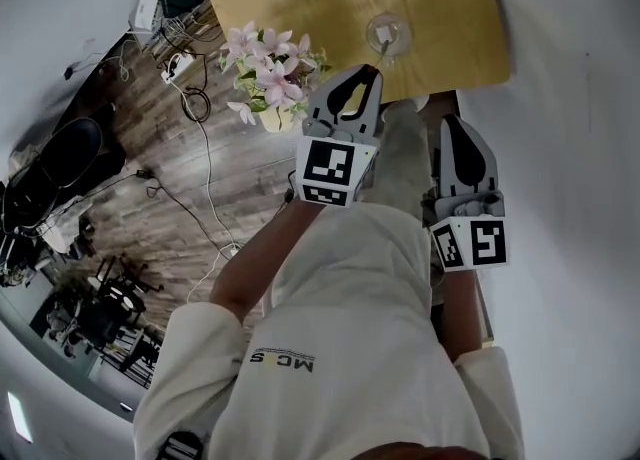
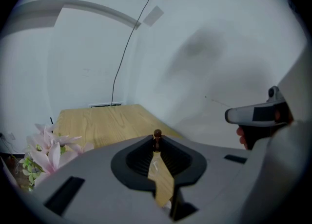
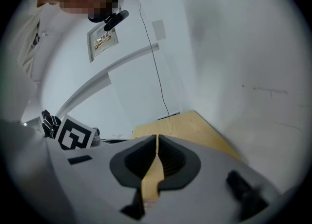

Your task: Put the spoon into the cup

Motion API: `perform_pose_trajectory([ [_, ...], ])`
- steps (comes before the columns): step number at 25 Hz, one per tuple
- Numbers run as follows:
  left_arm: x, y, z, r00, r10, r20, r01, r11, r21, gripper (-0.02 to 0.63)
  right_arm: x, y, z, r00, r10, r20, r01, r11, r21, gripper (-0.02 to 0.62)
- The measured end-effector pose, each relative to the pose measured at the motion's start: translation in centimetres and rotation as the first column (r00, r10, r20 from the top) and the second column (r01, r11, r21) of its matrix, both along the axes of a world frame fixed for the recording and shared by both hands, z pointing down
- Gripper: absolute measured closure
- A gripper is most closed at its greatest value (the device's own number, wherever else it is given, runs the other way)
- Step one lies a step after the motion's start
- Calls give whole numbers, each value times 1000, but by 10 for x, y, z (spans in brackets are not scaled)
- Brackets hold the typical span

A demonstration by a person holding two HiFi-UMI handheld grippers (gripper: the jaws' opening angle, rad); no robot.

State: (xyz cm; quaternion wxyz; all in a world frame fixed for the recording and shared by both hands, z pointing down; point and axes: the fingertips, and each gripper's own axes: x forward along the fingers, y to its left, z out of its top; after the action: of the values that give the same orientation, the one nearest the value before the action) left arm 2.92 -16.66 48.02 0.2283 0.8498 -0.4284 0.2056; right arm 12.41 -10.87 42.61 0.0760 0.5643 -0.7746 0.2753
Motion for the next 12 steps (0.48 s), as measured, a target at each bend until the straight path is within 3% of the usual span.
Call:
perform_pose_trajectory([
  [12,-1,-23,32,995,-54,87,56,998,-24,554,1,-9,13,1000,-11,23,12,1000,-25,561],
])
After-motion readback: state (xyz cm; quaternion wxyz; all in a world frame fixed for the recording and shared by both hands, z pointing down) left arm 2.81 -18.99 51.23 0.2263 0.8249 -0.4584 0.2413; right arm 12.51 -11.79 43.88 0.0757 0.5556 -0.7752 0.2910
